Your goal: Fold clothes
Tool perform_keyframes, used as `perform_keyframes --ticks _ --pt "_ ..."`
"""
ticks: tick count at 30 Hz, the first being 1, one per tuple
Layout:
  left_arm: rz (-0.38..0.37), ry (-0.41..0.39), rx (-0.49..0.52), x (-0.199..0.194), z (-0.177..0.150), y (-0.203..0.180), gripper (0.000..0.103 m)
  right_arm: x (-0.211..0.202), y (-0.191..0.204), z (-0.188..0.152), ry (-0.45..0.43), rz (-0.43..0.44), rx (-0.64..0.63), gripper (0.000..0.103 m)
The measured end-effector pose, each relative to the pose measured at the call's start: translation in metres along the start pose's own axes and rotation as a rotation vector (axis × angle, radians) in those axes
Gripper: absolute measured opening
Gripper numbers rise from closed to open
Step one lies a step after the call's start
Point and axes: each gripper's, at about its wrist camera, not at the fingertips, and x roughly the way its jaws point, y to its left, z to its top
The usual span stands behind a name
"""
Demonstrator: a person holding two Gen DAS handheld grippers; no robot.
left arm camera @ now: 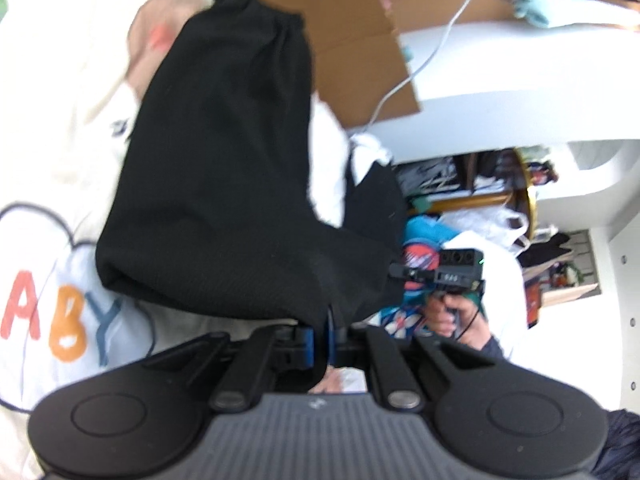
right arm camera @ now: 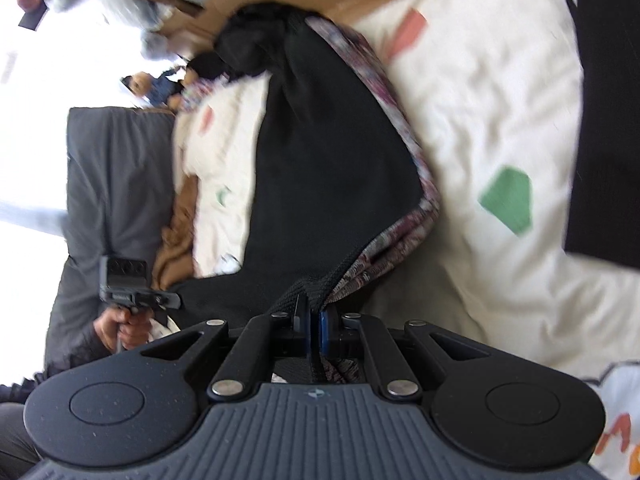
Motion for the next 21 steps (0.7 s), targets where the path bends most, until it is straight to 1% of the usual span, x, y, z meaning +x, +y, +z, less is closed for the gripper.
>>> perform_keyframes --ticks 2,5,9,12,18,21 --pt "-0.005 -0.017 0.017 -0.006 0.003 -0.010 0.006 -0.005 0.007 0.003 -0.013 0.012 -0.016 0.004" --pt "-0.023 -0.052 0.053 -0.019 0.010 -0.028 0.006 -0.012 0.029 0.008 -0.028 0.034 -0.063 0.004" --pt "-0.045 -0.112 0.123 -0.033 0.015 -0.055 0.006 -0.025 0.057 0.011 -0.056 0.074 -0.121 0.004" --pt "-0.076 -0.141 0.169 -0.040 0.015 -0.073 0.006 -0.037 0.072 0.009 -0.068 0.092 -0.161 0.004" --pt "-0.130 -0.175 0.189 -0.062 0.012 -0.091 0.006 -0.056 0.099 0.004 -0.081 0.144 -0.204 0.004" --pt "-0.141 -0.187 0.192 -0.082 0.013 -0.097 0.006 -0.063 0.106 0.000 -0.079 0.169 -0.214 0.004"
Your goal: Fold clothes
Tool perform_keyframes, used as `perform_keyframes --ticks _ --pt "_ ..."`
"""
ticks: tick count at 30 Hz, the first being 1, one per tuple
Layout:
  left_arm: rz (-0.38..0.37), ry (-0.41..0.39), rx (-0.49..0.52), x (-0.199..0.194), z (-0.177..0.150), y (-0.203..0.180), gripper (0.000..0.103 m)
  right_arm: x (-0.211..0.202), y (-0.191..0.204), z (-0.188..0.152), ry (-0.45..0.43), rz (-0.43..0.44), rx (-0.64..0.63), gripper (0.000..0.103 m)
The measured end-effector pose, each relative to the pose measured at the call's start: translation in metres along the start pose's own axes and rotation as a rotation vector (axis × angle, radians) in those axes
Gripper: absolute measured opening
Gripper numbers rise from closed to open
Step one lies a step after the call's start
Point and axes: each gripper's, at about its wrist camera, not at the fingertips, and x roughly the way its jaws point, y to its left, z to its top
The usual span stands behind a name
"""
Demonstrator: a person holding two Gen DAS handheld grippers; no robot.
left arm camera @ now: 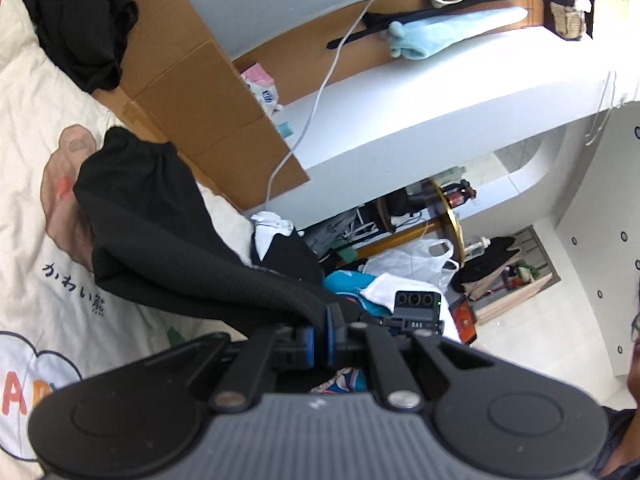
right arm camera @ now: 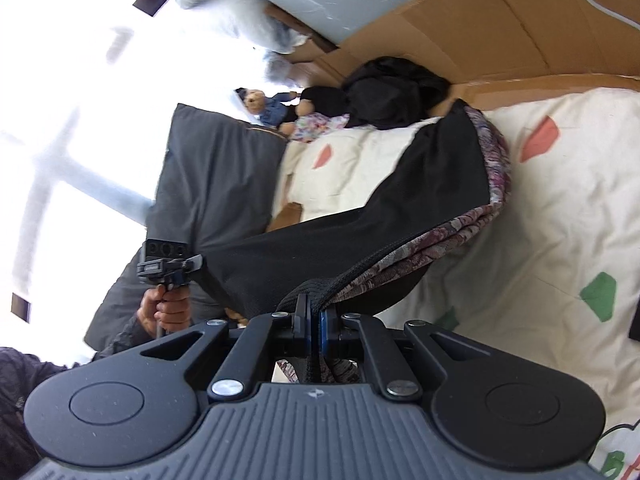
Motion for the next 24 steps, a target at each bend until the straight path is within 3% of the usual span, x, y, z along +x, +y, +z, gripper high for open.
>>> perform_keyframes --ticks 7,11,24 --pt "-0.044 -0.031 0.019 -0.026 0.006 -0.018 0.006 -0.017 0.021 -0.004 0.013 0.052 -0.010 0.004" --pt "-0.017 -0.013 -0.009 -0.023 0.006 -0.012 0.006 -0.025 0.027 -0.003 -0.006 0.071 -0.007 0.004" --pt "0.079 -0.027 -0.167 0.008 0.021 0.071 0.006 0.022 -0.045 0.007 0.010 -0.035 0.117 0.004"
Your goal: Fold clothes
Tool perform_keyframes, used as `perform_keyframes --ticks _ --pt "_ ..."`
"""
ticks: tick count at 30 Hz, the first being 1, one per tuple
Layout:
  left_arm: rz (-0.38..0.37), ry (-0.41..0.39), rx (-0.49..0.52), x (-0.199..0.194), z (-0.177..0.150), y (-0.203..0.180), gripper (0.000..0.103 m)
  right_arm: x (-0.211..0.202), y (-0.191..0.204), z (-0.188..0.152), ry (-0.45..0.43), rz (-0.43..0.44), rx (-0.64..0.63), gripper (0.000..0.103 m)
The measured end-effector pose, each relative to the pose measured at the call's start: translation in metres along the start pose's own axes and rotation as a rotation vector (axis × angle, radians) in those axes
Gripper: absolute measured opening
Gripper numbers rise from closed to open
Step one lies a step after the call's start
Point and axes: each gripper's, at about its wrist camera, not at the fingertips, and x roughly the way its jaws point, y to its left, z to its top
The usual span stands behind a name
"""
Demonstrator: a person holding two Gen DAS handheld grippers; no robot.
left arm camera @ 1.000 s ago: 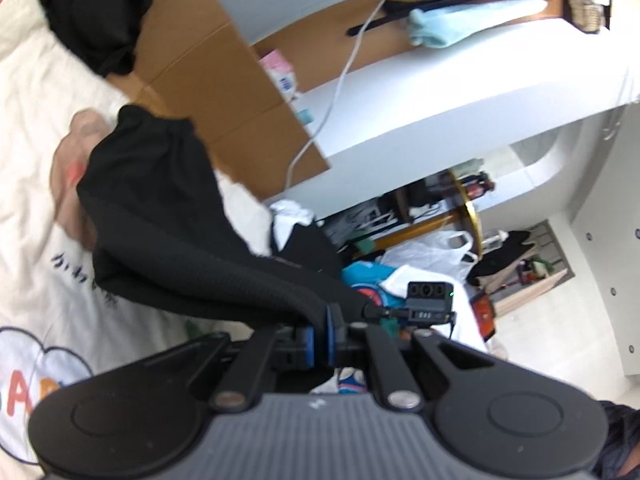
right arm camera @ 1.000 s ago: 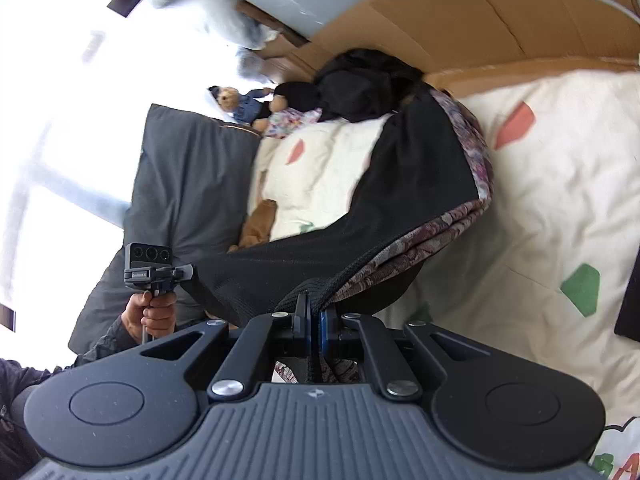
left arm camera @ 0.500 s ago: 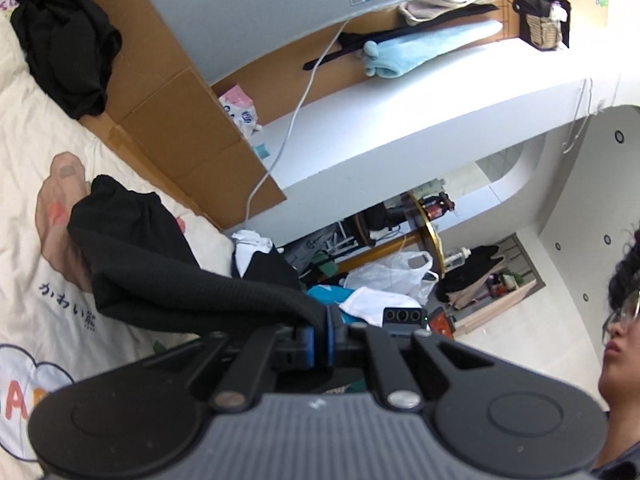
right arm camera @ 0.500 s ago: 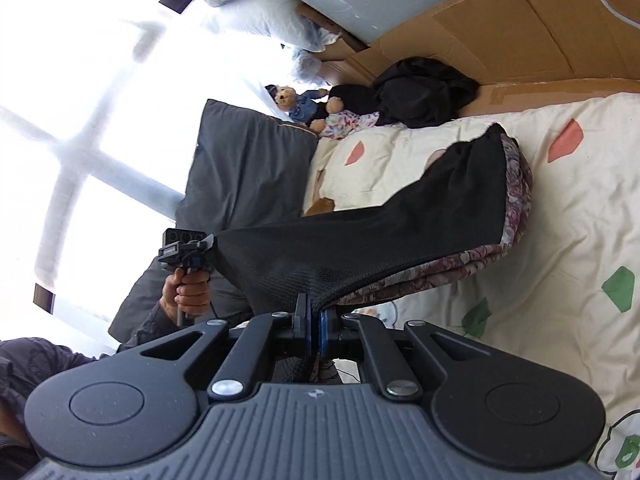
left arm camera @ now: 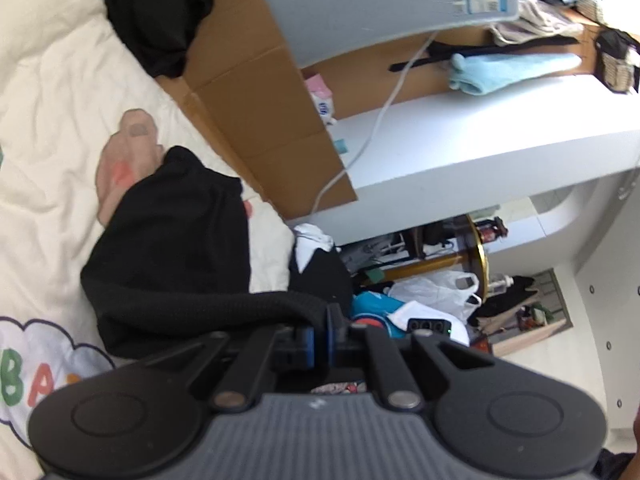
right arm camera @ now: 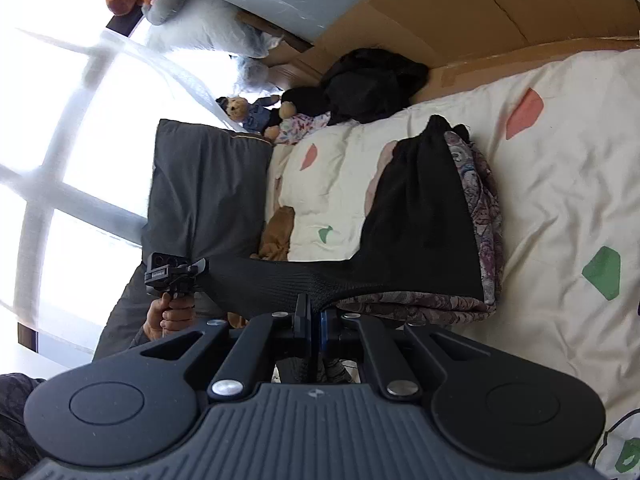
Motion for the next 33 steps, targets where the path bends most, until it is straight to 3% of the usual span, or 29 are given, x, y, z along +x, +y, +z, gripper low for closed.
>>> perform_keyframes --ticks 11,18,33 --pt "0.087 0.000 -0.036 0.040 0.049 0.046 0.006 0.038 -0.047 0.048 -0.027 -0.119 0.064 0.004" --pt "0.127 -0.039 -0.108 0.057 0.069 0.082 0.006 0.072 -0.079 0.065 -0.049 -0.146 0.113 0.004" --pt "0.237 -0.060 -0.085 0.091 0.106 0.098 0.006 0.096 -0.096 0.104 -0.048 -0.244 0.102 0.004"
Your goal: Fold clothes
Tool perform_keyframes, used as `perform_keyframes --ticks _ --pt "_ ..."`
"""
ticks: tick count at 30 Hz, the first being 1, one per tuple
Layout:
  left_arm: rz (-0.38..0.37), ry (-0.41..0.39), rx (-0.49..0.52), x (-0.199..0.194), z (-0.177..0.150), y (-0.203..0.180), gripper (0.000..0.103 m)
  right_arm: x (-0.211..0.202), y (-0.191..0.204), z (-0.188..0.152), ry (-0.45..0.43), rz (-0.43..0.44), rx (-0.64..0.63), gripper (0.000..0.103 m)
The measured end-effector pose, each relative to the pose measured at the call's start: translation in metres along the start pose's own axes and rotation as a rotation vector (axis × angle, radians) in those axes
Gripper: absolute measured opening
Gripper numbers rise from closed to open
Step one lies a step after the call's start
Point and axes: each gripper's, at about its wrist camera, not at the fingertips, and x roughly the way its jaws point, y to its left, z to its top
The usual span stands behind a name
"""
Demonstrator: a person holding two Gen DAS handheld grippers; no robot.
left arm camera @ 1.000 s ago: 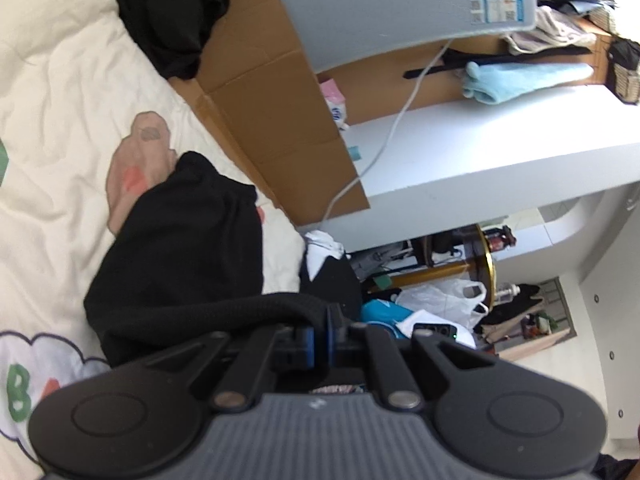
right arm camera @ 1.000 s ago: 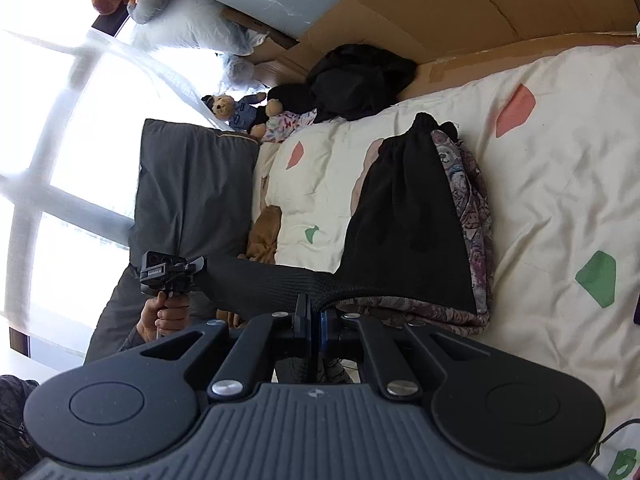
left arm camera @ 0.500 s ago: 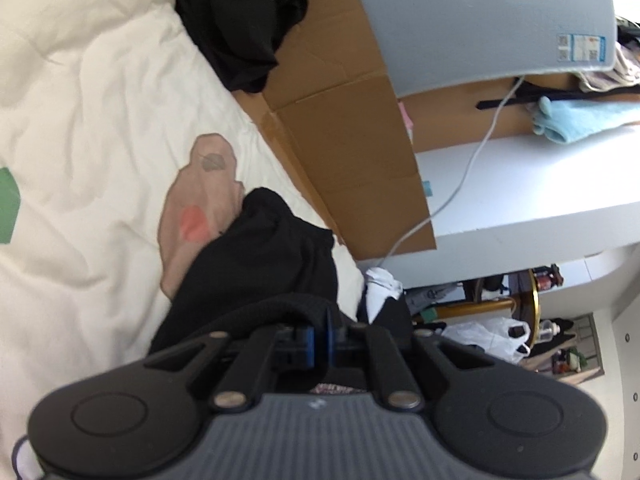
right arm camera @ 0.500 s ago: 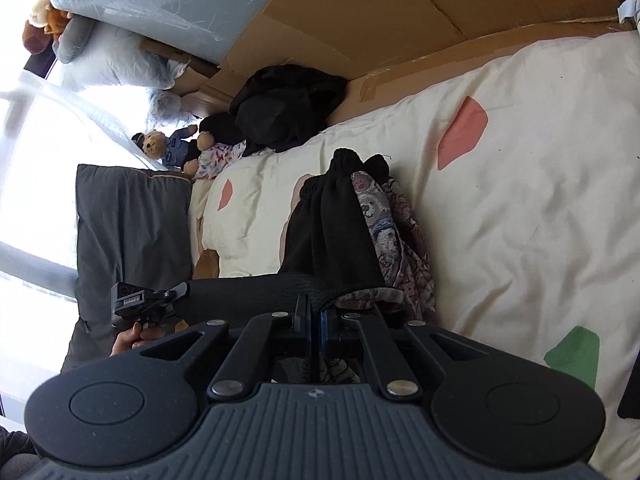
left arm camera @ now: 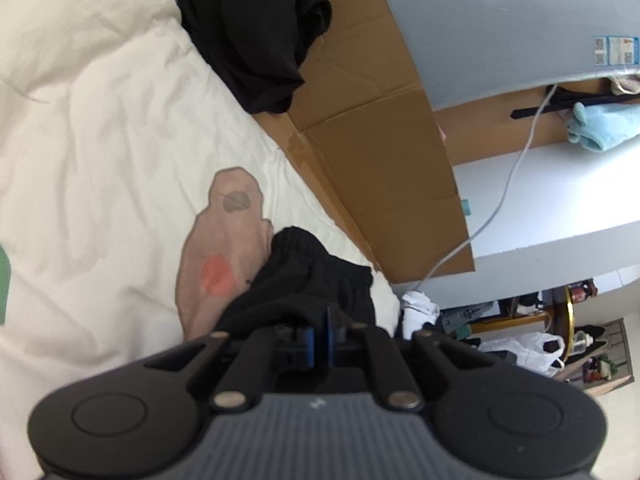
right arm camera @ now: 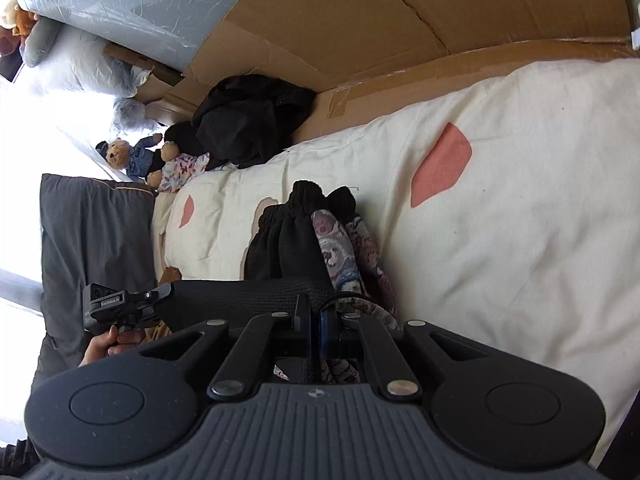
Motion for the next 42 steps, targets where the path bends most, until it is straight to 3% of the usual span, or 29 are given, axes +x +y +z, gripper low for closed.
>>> perform_keyframes --ticks 11,13,15,20,24,28,32,35,36,38,40,42 --pt "0.050 -0.009 -0.003 0.022 0.001 0.024 0.009 0.024 -0.017 0.007 0.010 -0.027 0.018 0.006" --pt "0.055 -0.005 0.002 0.024 -0.002 0.025 0.017 0.024 -0.021 0.005 0.008 -0.008 0.038 0.008" --pt "0.075 0.010 0.025 0.025 -0.006 0.024 0.030 0.023 -0.023 0.002 0.007 0.012 0.053 0.011" --pt "0.094 0.033 0.066 0.027 -0.016 0.025 0.038 0.021 -0.024 -0.009 0.018 0.045 0.059 0.041" --pt "0.118 0.049 0.114 0.031 -0.026 0.024 0.042 0.021 -0.025 -0.019 0.036 0.055 0.058 0.042" --pt "0.143 0.062 0.172 0.034 -0.031 0.023 0.042 0.022 -0.031 -0.026 0.042 0.042 0.074 0.042" --pt "0.129 0.068 0.165 0.032 -0.031 0.025 0.042 0.023 -0.034 -0.032 0.047 0.045 0.084 0.042" --pt "0.117 0.094 0.161 0.030 -0.031 0.026 0.037 0.025 -0.034 -0.036 0.057 0.057 0.086 0.042" --pt "0.111 0.103 0.157 0.029 -0.031 0.026 0.031 0.025 -0.034 -0.036 0.057 0.061 0.087 0.042" --pt "0.078 0.123 0.124 0.027 -0.029 0.027 0.019 0.024 -0.034 -0.037 0.060 0.083 0.087 0.038" --pt "0.005 0.122 0.058 0.022 -0.025 0.031 0.019 0.021 -0.030 -0.035 0.062 0.135 0.079 0.027" --pt "-0.042 0.087 0.015 0.017 -0.021 0.031 0.019 0.017 -0.027 -0.032 0.054 0.171 0.075 0.027"
